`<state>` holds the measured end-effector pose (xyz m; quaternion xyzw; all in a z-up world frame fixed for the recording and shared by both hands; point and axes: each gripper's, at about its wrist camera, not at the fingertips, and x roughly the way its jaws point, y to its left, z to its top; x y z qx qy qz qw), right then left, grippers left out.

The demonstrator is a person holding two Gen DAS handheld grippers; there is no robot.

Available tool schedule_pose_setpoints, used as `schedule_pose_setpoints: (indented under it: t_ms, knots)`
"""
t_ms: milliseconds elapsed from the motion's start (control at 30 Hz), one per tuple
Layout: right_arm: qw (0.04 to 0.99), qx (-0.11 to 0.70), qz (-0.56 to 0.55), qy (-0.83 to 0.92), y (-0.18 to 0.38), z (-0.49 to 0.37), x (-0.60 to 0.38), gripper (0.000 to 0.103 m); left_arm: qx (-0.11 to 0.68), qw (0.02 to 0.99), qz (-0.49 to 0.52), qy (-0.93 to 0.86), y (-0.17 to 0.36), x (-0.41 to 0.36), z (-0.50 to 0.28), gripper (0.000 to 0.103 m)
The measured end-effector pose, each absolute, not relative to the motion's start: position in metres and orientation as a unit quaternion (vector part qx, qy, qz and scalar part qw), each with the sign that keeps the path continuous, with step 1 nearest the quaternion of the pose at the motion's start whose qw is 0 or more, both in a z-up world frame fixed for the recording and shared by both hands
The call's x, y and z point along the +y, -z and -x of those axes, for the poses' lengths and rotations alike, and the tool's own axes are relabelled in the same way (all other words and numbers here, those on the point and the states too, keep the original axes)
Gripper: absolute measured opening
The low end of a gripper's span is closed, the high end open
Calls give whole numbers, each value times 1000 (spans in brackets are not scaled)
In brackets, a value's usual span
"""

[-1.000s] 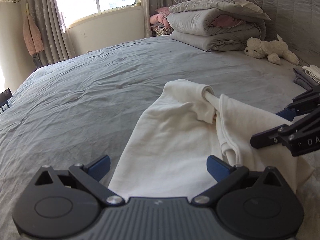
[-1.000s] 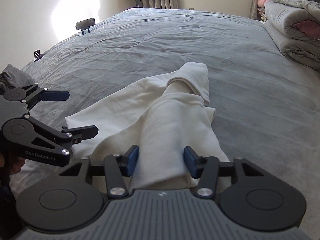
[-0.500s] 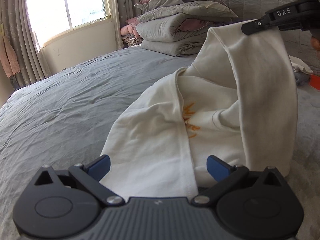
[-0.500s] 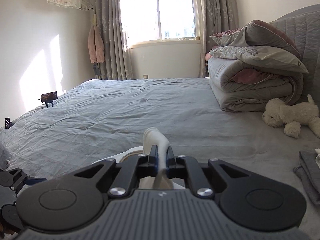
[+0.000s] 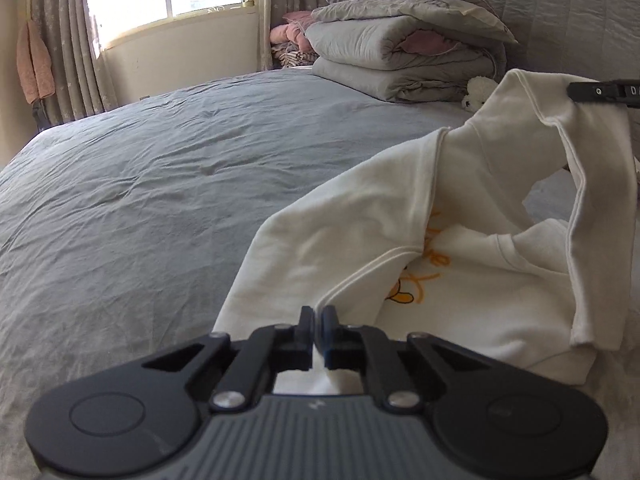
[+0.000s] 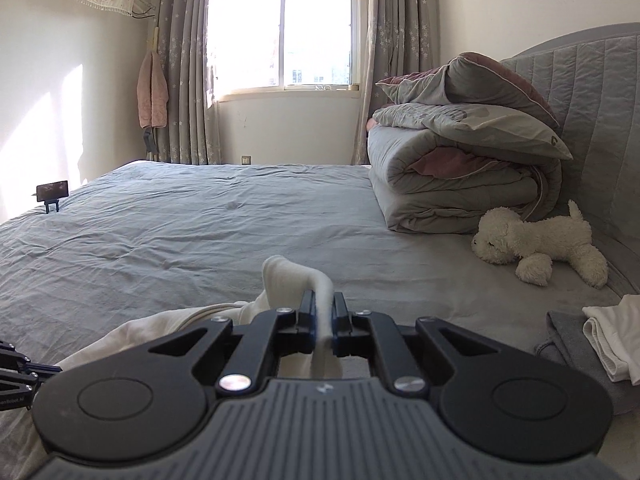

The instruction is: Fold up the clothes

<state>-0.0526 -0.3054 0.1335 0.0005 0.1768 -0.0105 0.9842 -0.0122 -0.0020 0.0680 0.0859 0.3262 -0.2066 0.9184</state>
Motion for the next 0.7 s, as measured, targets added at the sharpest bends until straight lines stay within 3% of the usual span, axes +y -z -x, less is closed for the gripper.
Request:
schedule_pose_setpoints:
  t_ms: [233, 400, 433, 467, 533, 700]
  knots:
    - [977, 210, 24, -26, -126, 49, -283, 9, 285, 944, -60, 155, -97, 23, 15, 3]
    - [970, 238, 37, -19, -117, 43, -278, 19, 227, 972, -52, 32, -130, 67, 13, 3]
    - [969, 242, 33, -19, -115, 42, -279, 30, 226, 973, -45, 3, -132, 79, 10, 3]
    - [968, 247, 30, -18, -114, 42, -280, 56, 224, 974, -38, -25, -133, 92, 7, 3]
    - [968, 248, 31, -14, -112, 44, -279, 82, 232, 971, -13, -62, -132, 116, 2, 3]
    - [961, 271, 35, -37, -105, 46, -270, 87, 264, 956, 34, -120, -122, 155, -5, 0]
